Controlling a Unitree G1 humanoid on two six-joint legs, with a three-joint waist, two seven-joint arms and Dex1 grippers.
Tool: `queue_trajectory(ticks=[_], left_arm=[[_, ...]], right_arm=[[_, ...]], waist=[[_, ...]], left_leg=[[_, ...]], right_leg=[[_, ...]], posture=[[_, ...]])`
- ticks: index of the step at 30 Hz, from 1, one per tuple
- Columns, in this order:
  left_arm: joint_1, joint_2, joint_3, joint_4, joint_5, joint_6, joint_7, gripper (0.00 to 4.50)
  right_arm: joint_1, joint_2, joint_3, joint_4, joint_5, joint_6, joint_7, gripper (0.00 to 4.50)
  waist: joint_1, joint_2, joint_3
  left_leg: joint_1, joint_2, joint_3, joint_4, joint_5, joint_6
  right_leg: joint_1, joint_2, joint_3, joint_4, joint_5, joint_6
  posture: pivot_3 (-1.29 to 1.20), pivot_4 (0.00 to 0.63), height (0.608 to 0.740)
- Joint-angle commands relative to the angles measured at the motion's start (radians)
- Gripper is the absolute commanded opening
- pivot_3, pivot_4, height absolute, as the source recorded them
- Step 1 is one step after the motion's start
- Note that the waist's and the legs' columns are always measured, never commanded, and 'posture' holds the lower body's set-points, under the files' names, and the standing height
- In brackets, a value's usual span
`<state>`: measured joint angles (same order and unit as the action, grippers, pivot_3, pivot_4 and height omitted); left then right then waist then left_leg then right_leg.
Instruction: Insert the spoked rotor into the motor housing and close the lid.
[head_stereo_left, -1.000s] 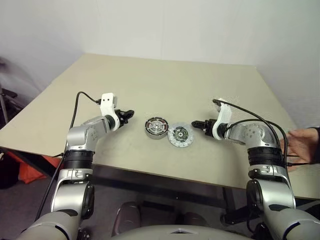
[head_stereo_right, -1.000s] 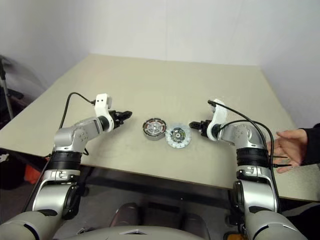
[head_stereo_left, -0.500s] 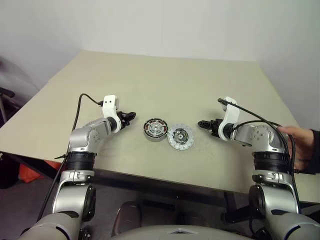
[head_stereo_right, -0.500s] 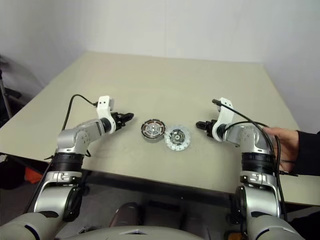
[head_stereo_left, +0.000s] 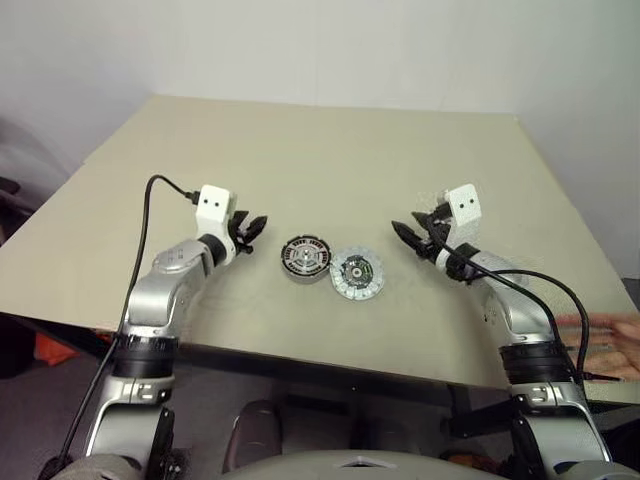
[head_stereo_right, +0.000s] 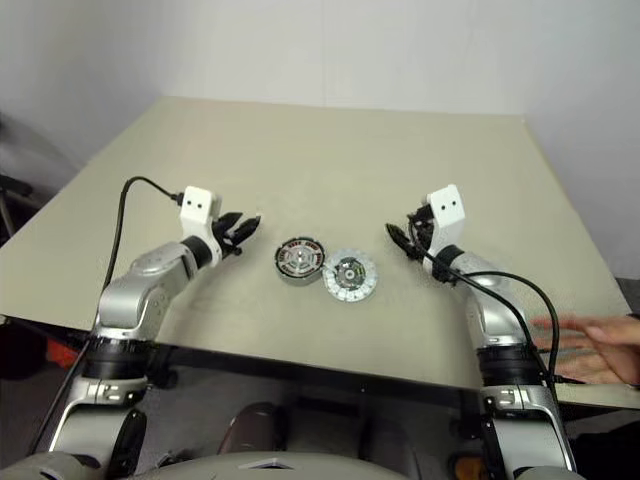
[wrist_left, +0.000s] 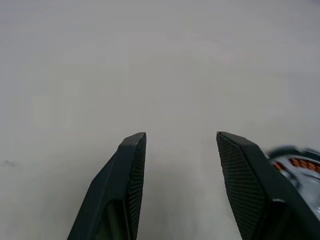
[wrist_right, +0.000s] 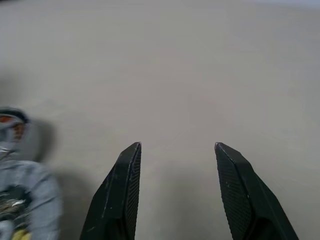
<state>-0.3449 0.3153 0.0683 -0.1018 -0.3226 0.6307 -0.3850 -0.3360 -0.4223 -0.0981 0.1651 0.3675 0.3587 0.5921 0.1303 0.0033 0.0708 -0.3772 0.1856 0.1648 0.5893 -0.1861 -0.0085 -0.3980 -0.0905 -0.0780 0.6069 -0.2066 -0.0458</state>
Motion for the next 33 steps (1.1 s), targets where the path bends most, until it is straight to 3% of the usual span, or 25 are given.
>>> queue_trajectory(ticks=[1,6,12,21,24,30,33], left_arm=[[0.045,0.021,0.047,-0.133,-0.059,0.014,-0.027,2.37],[0.09,0.042,0.069,-0.169,-0.09,0.037,-0.036,2.37],[0.115,0.033,0.056,-0.186,-0.104,0.055,-0.026,2.37],[0.122,0.036,0.039,-0.181,-0.091,0.067,-0.017,2.37],[0.12,0.038,0.037,-0.177,-0.088,0.07,-0.015,2.37],[0.118,0.042,0.03,-0.166,-0.079,0.071,-0.013,2.37],[0.115,0.044,0.029,-0.161,-0.072,0.069,-0.008,2.37]], right_arm=[[0.002,-0.029,-0.101,-0.1,0.197,0.189,0.078,2.62],[0.051,-0.105,-0.135,-0.197,0.374,0.441,0.176,2.62],[0.169,-0.201,-0.102,-0.297,0.508,0.712,0.238,2.62],[0.202,-0.21,-0.091,-0.294,0.512,0.775,0.238,2.62],[0.206,-0.204,-0.075,-0.299,0.494,0.772,0.225,3.48],[0.183,-0.169,-0.076,-0.258,0.487,0.787,0.173,3.48],[0.169,-0.161,-0.038,-0.209,0.355,0.649,0.127,4.05]], waist=[[-0.004,0.0,0.0],[-0.005,0.001,0.0],[-0.003,0.002,0.0],[-0.005,0.003,-0.001],[-0.004,0.003,-0.002],[-0.005,0.003,-0.002],[-0.006,0.003,-0.002]], left_leg=[[0.002,0.0,0.0,0.0,0.0,0.001],[0.013,0.002,0.0,-0.001,-0.001,0.001],[0.013,0.001,0.0,-0.001,-0.001,0.002],[0.014,0.001,0.0,-0.001,0.0,0.001],[0.013,0.001,0.0,-0.001,0.0,0.001],[0.013,0.001,0.0,-0.001,0.0,0.0],[0.013,0.001,0.0,-0.001,0.0,0.0]], right_leg=[[0.002,0.0,0.0,0.0,0.0,0.0],[0.01,0.001,0.0,0.0,-0.004,0.006],[0.012,0.001,0.0,-0.001,-0.004,0.006],[0.012,0.001,0.0,-0.001,-0.004,0.007],[0.012,0.001,0.0,-0.002,-0.004,0.007],[0.011,0.001,0.0,-0.002,-0.004,0.007],[0.011,0.001,0.0,-0.002,-0.004,0.007]], posture=[[0.0,0.0,0.74],[0.0,0.0,0.74],[0.0,0.0,0.74],[0.0,0.0,0.74],[0.0,0.0,0.74],[0.0,0.0,0.74],[0.0,0.0,0.74]])
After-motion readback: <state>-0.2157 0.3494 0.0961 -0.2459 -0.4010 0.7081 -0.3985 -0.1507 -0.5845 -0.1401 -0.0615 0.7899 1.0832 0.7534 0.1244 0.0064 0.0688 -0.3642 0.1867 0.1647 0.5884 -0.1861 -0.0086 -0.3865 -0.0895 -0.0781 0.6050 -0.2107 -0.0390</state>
